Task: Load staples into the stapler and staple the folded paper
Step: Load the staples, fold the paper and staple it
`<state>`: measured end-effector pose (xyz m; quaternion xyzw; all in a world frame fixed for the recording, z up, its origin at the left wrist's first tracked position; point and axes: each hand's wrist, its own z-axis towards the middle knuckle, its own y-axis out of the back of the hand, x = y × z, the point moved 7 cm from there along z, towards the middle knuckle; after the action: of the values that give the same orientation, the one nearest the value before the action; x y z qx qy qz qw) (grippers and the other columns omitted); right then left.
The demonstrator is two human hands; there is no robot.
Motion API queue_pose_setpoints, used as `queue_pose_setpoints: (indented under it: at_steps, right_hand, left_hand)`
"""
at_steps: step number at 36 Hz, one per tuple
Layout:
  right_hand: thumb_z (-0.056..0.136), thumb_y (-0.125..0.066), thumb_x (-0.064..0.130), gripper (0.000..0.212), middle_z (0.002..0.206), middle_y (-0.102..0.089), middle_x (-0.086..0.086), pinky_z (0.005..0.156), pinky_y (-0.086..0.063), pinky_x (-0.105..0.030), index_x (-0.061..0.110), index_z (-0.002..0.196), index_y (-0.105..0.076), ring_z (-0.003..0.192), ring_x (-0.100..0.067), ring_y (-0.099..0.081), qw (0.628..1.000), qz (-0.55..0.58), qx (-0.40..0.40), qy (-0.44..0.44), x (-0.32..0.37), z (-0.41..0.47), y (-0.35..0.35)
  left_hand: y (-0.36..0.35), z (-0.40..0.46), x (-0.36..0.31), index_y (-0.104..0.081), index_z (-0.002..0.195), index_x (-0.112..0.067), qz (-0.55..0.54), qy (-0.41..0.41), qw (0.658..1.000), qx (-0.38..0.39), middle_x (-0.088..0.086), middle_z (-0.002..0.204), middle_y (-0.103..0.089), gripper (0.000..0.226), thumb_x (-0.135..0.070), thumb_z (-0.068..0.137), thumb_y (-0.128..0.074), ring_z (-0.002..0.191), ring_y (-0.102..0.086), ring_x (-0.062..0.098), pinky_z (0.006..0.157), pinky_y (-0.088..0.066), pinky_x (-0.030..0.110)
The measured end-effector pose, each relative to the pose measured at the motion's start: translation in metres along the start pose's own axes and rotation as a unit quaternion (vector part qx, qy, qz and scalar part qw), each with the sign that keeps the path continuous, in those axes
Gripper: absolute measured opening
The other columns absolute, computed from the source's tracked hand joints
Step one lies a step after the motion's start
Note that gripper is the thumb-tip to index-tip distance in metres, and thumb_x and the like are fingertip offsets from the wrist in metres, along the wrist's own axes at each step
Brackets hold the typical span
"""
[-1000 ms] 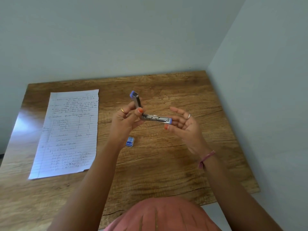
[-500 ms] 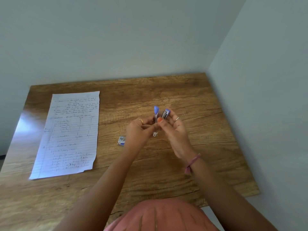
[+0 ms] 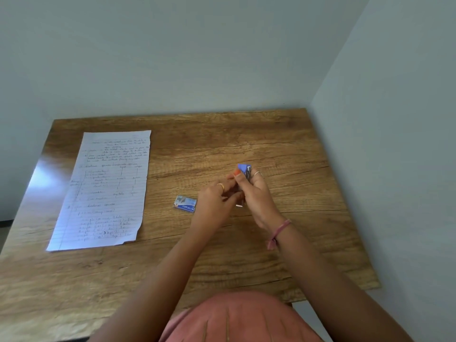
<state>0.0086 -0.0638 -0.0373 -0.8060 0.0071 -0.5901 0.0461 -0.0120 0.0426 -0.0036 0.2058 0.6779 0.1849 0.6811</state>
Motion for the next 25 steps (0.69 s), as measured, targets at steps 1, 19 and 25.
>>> queue_pose_setpoints:
  at_steps: [1, 19, 25]
  right_hand:
    - [0.097, -0.055, 0.036, 0.023, 0.101, -0.071, -0.011, 0.065, -0.058, -0.038, 0.014, 0.102, -0.059, 0.088, -0.026, -0.07, 1.0, -0.026, -0.005, -0.002, 0.0, 0.0, 0.002]
    - [0.098, -0.053, 0.029, 0.022, 0.099, -0.067, -0.012, 0.078, -0.054, -0.039, 0.008, 0.105, -0.056, 0.088, -0.023, -0.064, 0.975, -0.219, 0.0, 0.034, 0.005, -0.007, 0.0]
    - [0.099, -0.051, 0.029, 0.025, 0.09, -0.062, -0.004, 0.065, -0.04, -0.027, 0.007, 0.108, -0.058, 0.077, -0.015, -0.056, 0.941, -0.322, 0.026, 0.099, 0.015, -0.019, -0.006]
  left_hand:
    - [0.0, -0.002, 0.003, -0.068, 0.118, -0.015, -0.014, 0.011, 1.0, 0.003, 0.002, 0.106, -0.071, 0.032, -0.015, 0.086, -0.07, 0.094, -0.067, 0.013, 0.086, -0.053, 0.029]
    - [-0.009, -0.024, 0.024, -0.066, 0.117, -0.014, -0.356, 0.172, 0.918, -0.019, 0.001, 0.103, -0.075, 0.024, -0.014, 0.093, -0.061, 0.1, -0.069, 0.012, 0.088, -0.053, 0.025]
    - [-0.012, -0.024, 0.019, -0.066, 0.113, -0.006, -0.467, 0.203, 0.859, -0.046, 0.009, 0.111, -0.072, 0.021, -0.012, 0.095, -0.058, 0.105, -0.068, 0.018, 0.088, -0.054, 0.025]
